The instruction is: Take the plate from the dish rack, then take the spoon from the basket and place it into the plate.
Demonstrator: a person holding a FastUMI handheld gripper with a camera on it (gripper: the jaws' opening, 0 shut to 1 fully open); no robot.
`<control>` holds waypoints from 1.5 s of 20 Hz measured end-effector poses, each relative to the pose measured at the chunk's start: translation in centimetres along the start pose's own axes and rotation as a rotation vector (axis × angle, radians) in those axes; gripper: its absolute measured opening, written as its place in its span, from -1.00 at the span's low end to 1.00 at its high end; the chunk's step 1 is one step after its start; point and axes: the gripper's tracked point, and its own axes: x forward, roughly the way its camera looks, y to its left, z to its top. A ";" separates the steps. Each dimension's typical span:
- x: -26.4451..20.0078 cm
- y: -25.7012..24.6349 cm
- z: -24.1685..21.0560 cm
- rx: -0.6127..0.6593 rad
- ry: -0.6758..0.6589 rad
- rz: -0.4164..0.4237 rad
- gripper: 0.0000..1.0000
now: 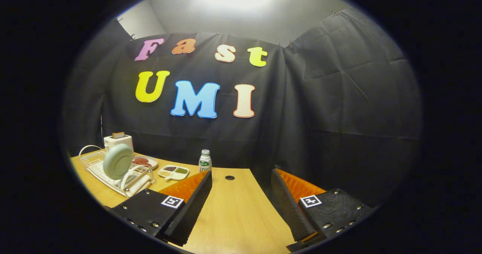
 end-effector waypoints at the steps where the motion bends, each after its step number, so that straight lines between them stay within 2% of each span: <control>1: -0.9 1.7 0.5 0.014 0.006 0.030 0.93; 5: -2.7 10.6 2.9 0.033 0.019 0.181 0.94; 8: -2.2 18.6 3.9 0.057 0.029 0.300 0.93; 10: -1.2 23.5 4.2 0.077 0.049 0.348 0.94; 13: 1.2 29.9 3.9 0.109 0.093 0.374 0.94; 16: 4.1 34.7 2.8 0.116 0.141 0.363 0.94; 21: 10.0 38.9 -1.2 0.144 0.244 0.264 0.94; 25: 13.8 40.9 -4.6 0.172 0.333 0.222 0.94; 30: 17.0 42.6 -8.8 0.187 0.449 0.216 0.92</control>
